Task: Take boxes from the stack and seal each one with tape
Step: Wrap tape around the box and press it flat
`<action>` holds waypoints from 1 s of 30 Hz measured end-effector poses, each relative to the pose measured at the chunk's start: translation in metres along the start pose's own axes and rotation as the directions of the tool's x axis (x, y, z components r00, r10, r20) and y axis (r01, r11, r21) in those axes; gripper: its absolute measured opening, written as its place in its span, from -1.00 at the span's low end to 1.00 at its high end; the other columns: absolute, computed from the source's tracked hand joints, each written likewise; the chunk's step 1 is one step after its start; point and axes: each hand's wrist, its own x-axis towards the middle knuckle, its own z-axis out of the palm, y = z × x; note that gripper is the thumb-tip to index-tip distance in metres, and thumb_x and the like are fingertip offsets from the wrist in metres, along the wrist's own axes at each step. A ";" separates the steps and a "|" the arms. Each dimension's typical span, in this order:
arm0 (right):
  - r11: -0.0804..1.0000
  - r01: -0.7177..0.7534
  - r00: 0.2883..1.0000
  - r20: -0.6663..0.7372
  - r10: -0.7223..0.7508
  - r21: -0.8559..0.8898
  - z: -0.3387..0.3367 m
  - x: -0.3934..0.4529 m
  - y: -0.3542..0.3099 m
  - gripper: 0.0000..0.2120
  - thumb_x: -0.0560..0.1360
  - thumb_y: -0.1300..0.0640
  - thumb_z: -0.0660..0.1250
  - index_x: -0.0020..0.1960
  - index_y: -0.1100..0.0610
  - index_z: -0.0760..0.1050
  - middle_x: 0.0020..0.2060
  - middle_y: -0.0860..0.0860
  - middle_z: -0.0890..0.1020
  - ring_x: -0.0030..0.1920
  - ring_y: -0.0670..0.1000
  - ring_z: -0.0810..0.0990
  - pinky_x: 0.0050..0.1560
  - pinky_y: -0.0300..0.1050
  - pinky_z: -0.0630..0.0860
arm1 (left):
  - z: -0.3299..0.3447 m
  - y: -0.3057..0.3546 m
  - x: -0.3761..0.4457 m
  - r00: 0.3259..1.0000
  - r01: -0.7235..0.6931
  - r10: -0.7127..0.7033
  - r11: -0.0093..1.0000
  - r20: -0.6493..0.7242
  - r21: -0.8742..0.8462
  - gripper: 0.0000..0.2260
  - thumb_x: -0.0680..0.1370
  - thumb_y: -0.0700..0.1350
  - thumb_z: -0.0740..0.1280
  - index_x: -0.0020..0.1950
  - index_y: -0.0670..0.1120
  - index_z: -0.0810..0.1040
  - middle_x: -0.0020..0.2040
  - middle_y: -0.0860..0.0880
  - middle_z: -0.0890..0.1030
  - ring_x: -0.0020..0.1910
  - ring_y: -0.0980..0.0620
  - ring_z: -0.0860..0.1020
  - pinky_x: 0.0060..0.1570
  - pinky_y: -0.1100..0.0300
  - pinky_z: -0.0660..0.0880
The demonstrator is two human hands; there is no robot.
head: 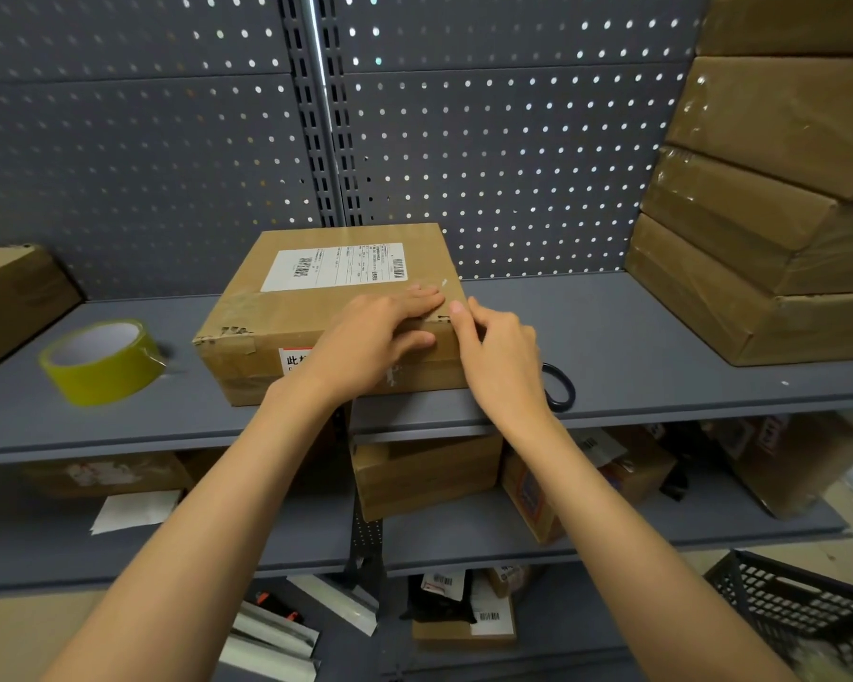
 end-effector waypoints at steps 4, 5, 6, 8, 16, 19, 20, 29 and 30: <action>0.997 0.075 0.985 0.153 -0.078 0.029 -0.011 -0.002 0.007 -0.50 0.64 -0.10 0.07 0.54 -0.09 0.08 0.14 0.10 0.61 0.16 0.14 0.51 0.04 0.00 0.40 | -0.005 -0.001 -0.002 1.000 -0.018 0.018 0.999 0.000 -0.040 -0.56 0.54 -0.11 0.38 0.41 -0.13 0.43 0.41 -0.05 0.42 0.43 0.06 0.32 0.35 0.34 0.15; 0.993 0.113 0.976 0.182 -0.116 0.031 -0.014 -0.003 0.009 -0.51 0.64 -0.07 0.09 0.53 -0.12 0.08 0.12 0.08 0.61 0.14 0.14 0.52 0.04 -0.01 0.40 | -0.006 -0.001 -0.003 1.000 -0.018 0.017 0.998 -0.008 -0.058 -0.57 0.54 -0.11 0.38 0.39 -0.14 0.45 0.39 -0.06 0.44 0.42 0.07 0.34 0.32 0.37 0.15; 0.989 0.146 0.970 0.195 -0.148 0.024 -0.016 -0.004 0.011 -0.54 0.64 -0.02 0.11 0.52 -0.13 0.13 0.12 0.08 0.62 0.14 0.14 0.52 0.05 -0.01 0.40 | -0.006 -0.001 -0.003 1.000 -0.018 0.017 0.997 -0.023 -0.074 -0.60 0.54 -0.11 0.37 0.37 -0.15 0.47 0.37 -0.06 0.47 0.40 0.08 0.36 0.30 0.40 0.16; 0.985 0.173 0.968 0.181 -0.172 0.011 -0.016 -0.003 0.015 -0.59 0.64 0.03 0.13 0.48 -0.10 0.25 0.11 0.10 0.63 0.14 0.16 0.52 0.06 -0.04 0.38 | -0.004 -0.001 -0.004 0.998 -0.015 0.009 0.995 -0.055 -0.094 -0.65 0.56 -0.14 0.35 0.34 -0.15 0.50 0.33 -0.06 0.50 0.35 0.15 0.36 0.27 0.46 0.16; 0.984 0.179 0.981 0.078 -0.180 0.013 -0.013 -0.001 0.016 -0.66 0.62 0.03 0.20 0.39 -0.08 0.40 0.08 0.10 0.66 0.07 0.12 0.54 -0.02 -0.16 0.34 | 0.003 0.002 -0.006 0.990 0.002 -0.020 0.992 -0.141 -0.123 -0.70 0.54 -0.20 0.37 0.27 -0.16 0.55 0.25 -0.09 0.56 0.29 0.17 0.40 0.31 0.41 0.20; 0.983 0.175 0.981 0.077 -0.179 0.052 -0.010 -0.005 0.016 -0.61 0.62 0.04 0.19 0.44 -0.06 0.33 0.12 0.08 0.64 0.11 0.09 0.56 0.03 -0.17 0.39 | 0.003 0.005 -0.008 0.989 0.008 -0.023 0.994 -0.147 -0.105 -0.70 0.56 -0.18 0.35 0.29 -0.15 0.54 0.28 -0.07 0.54 0.33 0.13 0.40 0.33 0.35 0.21; 0.984 0.155 0.983 0.089 -0.162 0.085 -0.009 -0.007 0.017 -0.56 0.63 0.04 0.18 0.49 -0.04 0.25 0.19 0.06 0.60 0.18 0.08 0.54 0.11 -0.15 0.39 | 0.002 0.006 -0.009 0.992 0.011 -0.023 0.996 -0.127 -0.090 -0.69 0.57 -0.16 0.33 0.32 -0.14 0.52 0.31 -0.07 0.52 0.36 0.10 0.39 0.35 0.31 0.20; 0.996 0.075 0.991 0.106 -0.079 0.038 0.000 -0.009 0.022 -0.47 0.62 0.02 0.18 0.52 0.15 0.16 0.27 0.14 0.52 0.29 0.10 0.45 0.19 -0.12 0.36 | 0.000 0.004 -0.009 0.999 0.036 -0.036 0.993 0.000 0.116 -0.55 0.58 -0.09 0.31 0.46 -0.09 0.36 0.47 -0.05 0.34 0.47 -0.02 0.28 0.42 0.14 0.18; 0.997 0.072 0.993 0.090 -0.075 0.034 0.001 -0.009 0.021 -0.49 0.62 0.02 0.19 0.51 0.15 0.20 0.21 0.14 0.56 0.24 0.10 0.49 0.15 -0.10 0.39 | 0.000 0.004 -0.009 0.999 0.041 -0.040 0.992 -0.007 0.118 -0.56 0.57 -0.10 0.32 0.45 -0.09 0.38 0.46 -0.05 0.36 0.46 -0.01 0.30 0.41 0.14 0.19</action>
